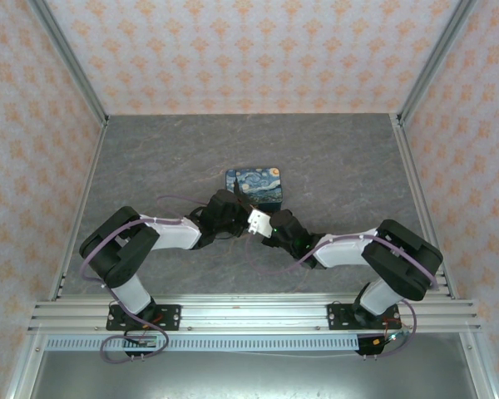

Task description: Unlock the padlock with the key

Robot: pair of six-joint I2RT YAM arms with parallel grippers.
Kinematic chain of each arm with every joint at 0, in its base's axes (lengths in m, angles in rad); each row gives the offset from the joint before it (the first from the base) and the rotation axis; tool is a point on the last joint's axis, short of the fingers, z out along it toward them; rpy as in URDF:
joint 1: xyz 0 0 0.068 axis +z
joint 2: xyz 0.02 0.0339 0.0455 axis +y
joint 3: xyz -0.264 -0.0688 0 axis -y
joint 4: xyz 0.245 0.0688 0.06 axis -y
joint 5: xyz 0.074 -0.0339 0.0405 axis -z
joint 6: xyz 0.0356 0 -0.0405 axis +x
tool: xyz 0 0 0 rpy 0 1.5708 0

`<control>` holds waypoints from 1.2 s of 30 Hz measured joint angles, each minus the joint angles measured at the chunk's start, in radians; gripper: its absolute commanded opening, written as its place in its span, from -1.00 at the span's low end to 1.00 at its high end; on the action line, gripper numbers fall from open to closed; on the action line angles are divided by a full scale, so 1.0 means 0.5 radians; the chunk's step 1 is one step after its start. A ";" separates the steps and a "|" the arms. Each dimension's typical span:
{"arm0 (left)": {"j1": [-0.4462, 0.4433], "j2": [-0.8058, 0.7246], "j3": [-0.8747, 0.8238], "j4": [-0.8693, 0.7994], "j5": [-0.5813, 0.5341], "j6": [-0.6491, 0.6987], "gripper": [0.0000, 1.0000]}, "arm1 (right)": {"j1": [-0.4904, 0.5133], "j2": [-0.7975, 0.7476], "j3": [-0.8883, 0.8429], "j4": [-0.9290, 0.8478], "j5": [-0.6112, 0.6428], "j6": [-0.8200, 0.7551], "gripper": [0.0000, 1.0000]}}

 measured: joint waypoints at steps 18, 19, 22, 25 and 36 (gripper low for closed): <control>0.001 -0.011 -0.002 -0.015 -0.036 0.001 -1.00 | -0.208 0.008 -0.069 0.179 -0.472 0.729 -1.00; 0.001 -0.011 -0.002 -0.015 -0.036 0.000 -1.00 | -0.214 0.011 -0.076 0.196 -0.488 0.752 -1.00; 0.001 -0.011 -0.005 -0.015 -0.036 0.001 -0.82 | -0.225 0.024 -0.089 0.233 -0.524 0.807 -1.00; 0.001 -0.011 -0.005 -0.021 -0.037 0.018 -0.58 | -0.224 0.028 -0.091 0.241 -0.536 0.846 -1.00; 0.115 -0.370 -0.072 -0.307 0.002 0.198 0.03 | -0.275 0.039 -0.121 0.332 -0.734 1.324 -1.00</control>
